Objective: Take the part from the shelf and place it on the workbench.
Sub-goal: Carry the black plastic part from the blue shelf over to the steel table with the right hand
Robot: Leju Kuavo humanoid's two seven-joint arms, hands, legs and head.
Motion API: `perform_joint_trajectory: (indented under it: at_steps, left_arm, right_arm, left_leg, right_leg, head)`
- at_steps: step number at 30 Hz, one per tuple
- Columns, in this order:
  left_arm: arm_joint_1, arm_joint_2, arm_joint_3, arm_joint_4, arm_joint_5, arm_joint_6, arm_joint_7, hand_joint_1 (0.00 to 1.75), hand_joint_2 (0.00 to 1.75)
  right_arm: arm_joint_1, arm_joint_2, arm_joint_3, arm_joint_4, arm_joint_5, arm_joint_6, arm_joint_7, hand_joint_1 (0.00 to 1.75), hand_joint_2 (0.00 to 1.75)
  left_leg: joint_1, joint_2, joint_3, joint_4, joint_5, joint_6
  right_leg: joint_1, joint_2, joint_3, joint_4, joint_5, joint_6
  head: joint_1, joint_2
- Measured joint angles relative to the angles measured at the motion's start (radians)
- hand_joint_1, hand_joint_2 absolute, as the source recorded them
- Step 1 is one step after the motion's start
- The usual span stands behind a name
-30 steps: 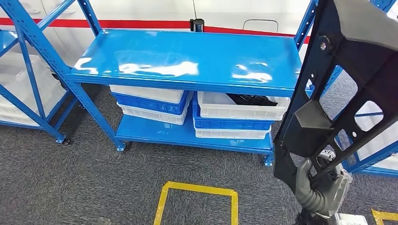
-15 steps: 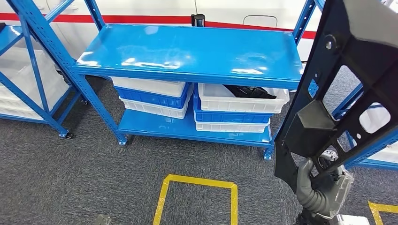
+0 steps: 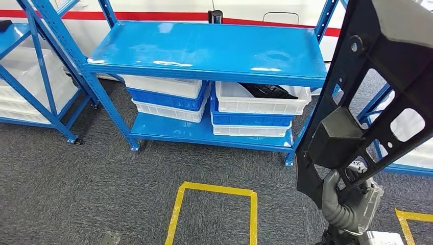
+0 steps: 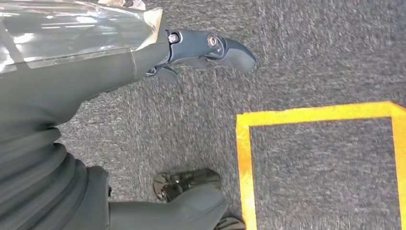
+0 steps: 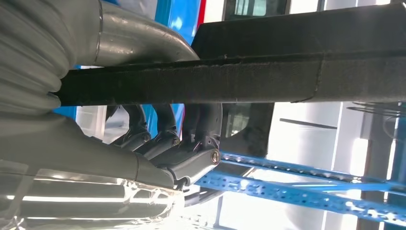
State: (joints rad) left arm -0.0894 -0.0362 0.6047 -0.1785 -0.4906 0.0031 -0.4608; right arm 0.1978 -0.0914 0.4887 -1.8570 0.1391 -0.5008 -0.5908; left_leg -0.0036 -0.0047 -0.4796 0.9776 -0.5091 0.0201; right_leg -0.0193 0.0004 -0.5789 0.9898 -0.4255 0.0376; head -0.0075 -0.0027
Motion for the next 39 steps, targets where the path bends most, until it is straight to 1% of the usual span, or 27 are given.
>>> perform_joint_trajectory:
  at_steps: [2, 3, 5, 6, 7, 8, 9, 11, 12, 14, 16, 17, 19, 21, 22, 23, 24, 25, 27, 28, 29, 32, 33, 35, 37, 38, 39]
  left_arm:
    - [-0.002, 0.0, 0.001, 0.0, 0.0, 0.0, 0.001, 0.0, 1.75]
    - [-0.002, -0.001, 0.001, 0.0, 0.0, 0.0, 0.001, 0.0, 1.75]
    - [-0.003, -0.002, 0.002, 0.0, 0.0, 0.0, 0.002, 0.0, 1.75]
    - [-0.003, -0.002, 0.002, 0.0, 0.0, 0.0, 0.002, 0.0, 1.75]
    - [-0.003, -0.002, 0.002, 0.0, 0.0, 0.0, 0.002, 0.0, 1.75]
    - [-0.003, -0.003, 0.002, 0.0, 0.0, 0.0, 0.002, 0.0, 1.75]
    - [-0.003, -0.003, 0.002, 0.0, 0.0, 0.0, 0.002, 0.0, 1.75]
    - [-0.003, -0.004, 0.003, 0.0, 0.0, 0.0, 0.002, 0.0, 1.75]
    - [-0.003, -0.004, 0.003, 0.0, 0.0, 0.0, 0.002, 0.0, 1.75]
    - [-0.003, -0.004, 0.003, 0.0, 0.0, 0.0, 0.002, 0.0, 1.75]
    - [-0.003, -0.004, 0.002, 0.0, 0.0, 0.0, 0.002, 0.0, 1.75]
    - [-0.002, -0.004, 0.002, 0.0, 0.0, 0.0, 0.002, 0.0, 1.75]
    - [0.0, -0.003, 0.002, 0.0, 0.0, 0.0, 0.003, 0.0, 1.75]
    - [0.0, -0.003, 0.003, 0.0, 0.0, 0.0, 0.003, 0.0, 1.75]
    - [0.0, -0.003, 0.003, 0.0, 0.0, 0.0, 0.003, 0.0, 1.75]
    - [0.0, -0.003, 0.003, 0.0, 0.0, 0.0, 0.003, 0.0, 1.75]
    - [0.0, -0.003, 0.003, 0.0, 0.0, 0.0, 0.003, 0.0, 1.75]
    - [0.0, -0.003, 0.003, 0.0, 0.0, 0.0, 0.003, 0.0, 1.75]
    - [0.0, -0.003, 0.002, 0.0, -0.001, 0.002, 0.005, 0.0, 1.75]
    - [0.0, -0.003, 0.002, 0.0, -0.001, 0.002, 0.007, 0.0, 1.75]
    - [0.0, -0.003, 0.002, 0.0, -0.002, 0.003, 0.009, 0.0, 1.75]
    - [0.001, -0.003, 0.003, 0.0, -0.003, 0.005, 0.016, 0.0, 1.75]
    - [0.001, -0.003, 0.003, 0.0, -0.003, 0.006, 0.018, 0.0, 1.75]
    - [0.001, -0.004, 0.003, 0.0, -0.003, 0.006, 0.02, 0.0, 1.75]
    - [0.002, -0.004, 0.005, 0.0, -0.003, 0.006, 0.02, 0.0, 1.75]
    - [0.002, -0.004, 0.006, 0.0, -0.003, 0.006, 0.02, 0.0, 1.75]
    - [0.002, -0.004, 0.008, 0.0, -0.002, 0.006, 0.02, 0.0, 1.75]
  right_arm:
    - [0.0, 0.0, -0.001, 0.0, -0.001, 0.0, -0.001, 1.75, 1.75]
    - [0.0, 0.0, -0.001, 0.0, -0.002, 0.0, -0.001, 1.75, 1.75]
    - [0.0, -0.001, -0.003, 0.0, -0.002, 0.0, -0.001, 1.75, 1.75]
    - [0.0, -0.001, -0.004, 0.0, -0.002, 0.0, -0.001, 1.75, 1.75]
    - [0.001, -0.002, -0.004, 0.0, -0.002, 0.0, -0.001, 1.75, 1.75]
    - [0.001, -0.002, -0.005, 0.001, -0.002, 0.0, -0.001, 1.75, 1.75]
    - [0.001, -0.002, -0.005, 0.001, -0.002, 0.0, -0.001, 1.75, 1.75]
    - [0.0, -0.001, -0.006, 0.002, -0.002, 0.0, -0.001, 1.75, 1.75]
    - [-0.001, -0.001, -0.006, 0.002, -0.002, 0.0, -0.001, 1.75, 1.75]
    - [-0.002, -0.001, -0.006, 0.002, -0.002, 0.0, -0.001, 1.75, 1.75]
    - [-0.002, -0.001, -0.006, 0.003, -0.002, 0.0, -0.001, 1.75, 1.75]
    - [-0.003, -0.001, -0.007, 0.003, -0.002, 0.0, -0.002, 1.75, 1.75]
    - [-0.004, -0.001, -0.007, 0.003, -0.002, 0.0, -0.002, 1.75, 1.75]
    - [-0.003, 0.0, -0.007, 0.003, -0.002, 0.0, -0.003, 1.75, 1.75]
    - [-0.003, 0.0, -0.007, 0.003, -0.002, 0.0, -0.003, 1.75, 1.75]
    - [-0.002, 0.0, -0.008, 0.003, -0.002, 0.001, -0.003, 1.75, 1.75]
    - [-0.002, 0.0, -0.008, 0.004, -0.002, 0.001, -0.003, 1.75, 1.75]
    - [-0.002, 0.0, -0.008, 0.004, -0.002, 0.001, -0.005, 1.75, 1.75]
    - [-0.001, 0.0, -0.008, 0.005, -0.002, 0.001, -0.009, 1.75, 1.75]
    - [-0.001, 0.0, -0.008, 0.005, -0.002, 0.001, -0.012, 1.75, 1.75]
    - [0.0, -0.001, -0.009, 0.005, -0.003, 0.001, -0.015, 1.75, 1.75]
    - [0.008, -0.005, -0.013, 0.005, -0.009, -0.001, -0.026, 1.75, 1.75]
    - [0.01, -0.008, -0.015, 0.005, -0.012, -0.002, -0.029, 1.75, 1.75]
    - [0.014, -0.016, -0.017, 0.005, -0.016, -0.003, -0.035, 1.75, 1.75]
    - [0.018, -0.024, -0.017, 0.005, -0.02, -0.003, -0.039, 1.75, 1.75]
    - [0.019, -0.027, -0.017, 0.005, -0.022, -0.003, -0.041, 1.75, 1.75]
    - [0.02, -0.029, -0.017, 0.005, -0.024, -0.003, -0.043, 1.75, 1.75]
  left_leg:
    - [0.001, 0.005, -0.012, -0.009, 0.019, 0.019]
    - [0.002, 0.007, -0.022, -0.014, 0.031, 0.029]
    - [0.002, 0.011, -0.047, -0.016, 0.052, 0.04]
    - [0.001, 0.013, -0.06, -0.015, 0.061, 0.041]
    - [-0.001, 0.014, -0.073, -0.014, 0.071, 0.041]
    - [-0.002, 0.015, -0.085, -0.013, 0.08, 0.04]
    - [-0.002, 0.015, -0.097, -0.012, 0.088, 0.038]
    - [-0.003, 0.015, -0.117, -0.005, 0.102, 0.032]
    - [-0.005, 0.015, -0.125, 0.001, 0.108, 0.028]
    - [-0.008, 0.014, -0.135, 0.01, 0.118, 0.018]
    - [-0.006, 0.014, -0.14, 0.013, 0.126, 0.006]
    - [-0.004, 0.012, -0.146, 0.02, 0.116, 0.0]
    - [0.003, 0.008, -0.17, 0.084, 0.044, -0.014]
    - [0.008, 0.006, -0.205, 0.211, -0.054, -0.027]
    - [0.011, 0.006, -0.214, 0.265, -0.078, -0.032]
    - [0.013, 0.006, -0.21, 0.29, -0.081, -0.035]
    - [0.016, 0.006, -0.186, 0.277, -0.067, -0.036]
    - [0.018, 0.006, -0.143, 0.223, -0.042, -0.035]
    - [0.019, 0.003, -0.045, 0.08, -0.01, -0.029]
    - [0.016, 0.001, -0.017, 0.034, -0.003, -0.023]
    - [0.013, -0.001, -0.006, 0.013, -0.003, -0.018]
    - [0.007, 0.002, -0.021, 0.004, 0.017, 0.008]
    - [0.007, 0.005, -0.03, -0.001, 0.028, 0.019]
    - [0.007, 0.01, -0.05, -0.006, 0.049, 0.037]
    - [0.004, 0.013, -0.075, -0.004, 0.067, 0.042]
    - [0.002, 0.014, -0.088, -0.002, 0.076, 0.042]
    - [0.001, 0.015, -0.101, 0.0, 0.084, 0.04]
  right_leg:
    - [0.001, 0.0, -0.015, 0.014, -0.008, 0.007]
    - [0.003, 0.0, -0.031, 0.042, -0.034, 0.004]
    - [0.004, 0.0, -0.074, 0.156, -0.116, -0.009]
    - [0.003, 0.0, -0.093, 0.222, -0.151, -0.011]
    - [0.003, 0.0, -0.101, 0.271, -0.169, -0.007]
    - [0.003, 0.0, -0.093, 0.291, -0.17, 0.0]
    - [0.003, 0.0, -0.065, 0.267, -0.155, 0.009]
    - [0.003, -0.001, 0.038, 0.127, -0.119, 0.018]
    - [0.005, -0.001, 0.088, 0.055, -0.111, 0.016]
    - [0.009, 0.0, 0.13, -0.021, -0.112, 0.005]
    - [0.006, 0.0, 0.118, -0.026, -0.105, -0.011]
    - [0.002, 0.0, 0.113, -0.026, -0.098, -0.021]
    - [-0.004, -0.003, 0.097, -0.028, -0.079, -0.041]
    - [-0.003, -0.004, 0.078, -0.026, -0.06, -0.047]
    - [-0.002, -0.004, 0.068, -0.024, -0.051, -0.045]
    - [-0.002, -0.003, 0.057, -0.02, -0.044, -0.043]
    - [-0.003, -0.003, 0.046, -0.016, -0.039, -0.039]
    - [-0.003, -0.003, 0.037, -0.01, -0.035, -0.035]
    - [-0.003, -0.003, 0.023, 0.0, -0.03, -0.026]
    - [-0.002, -0.003, 0.02, 0.002, -0.026, -0.021]
    - [-0.002, -0.004, 0.017, 0.003, -0.021, -0.014]
    - [0.0, -0.003, 0.004, 0.006, -0.013, 0.01]
    - [0.002, -0.003, -0.008, 0.024, -0.03, 0.01]
    - [0.002, -0.002, -0.048, 0.116, -0.102, -0.002]
    - [0.002, -0.001, -0.083, 0.24, -0.169, -0.006]
    - [0.002, -0.001, -0.084, 0.274, -0.178, 0.0]
    - [0.002, -0.001, -0.068, 0.274, -0.17, 0.008]
  head:
    - [-0.001, 0.0]
    - [0.0, 0.0]
    - [0.002, 0.0]
    - [0.003, 0.0]
    - [0.003, 0.0]
    - [0.003, 0.0]
    - [0.003, 0.0]
    - [0.004, 0.0]
    - [0.003, 0.0]
    - [0.003, 0.0]
    - [0.003, 0.0]
    - [0.003, 0.0]
    - [0.001, 0.0]
    - [-0.002, 0.0]
    - [-0.002, 0.0]
    - [-0.002, 0.0]
    - [-0.002, 0.0]
    - [-0.002, 0.0]
    - [-0.002, 0.0]
    - [-0.001, 0.0]
    - [-0.001, 0.0]
    - [-0.001, 0.0]
    - [0.001, 0.0]
    - [0.004, 0.0]
    - [0.005, 0.0]
    - [0.005, 0.0]
    - [0.006, 0.0]
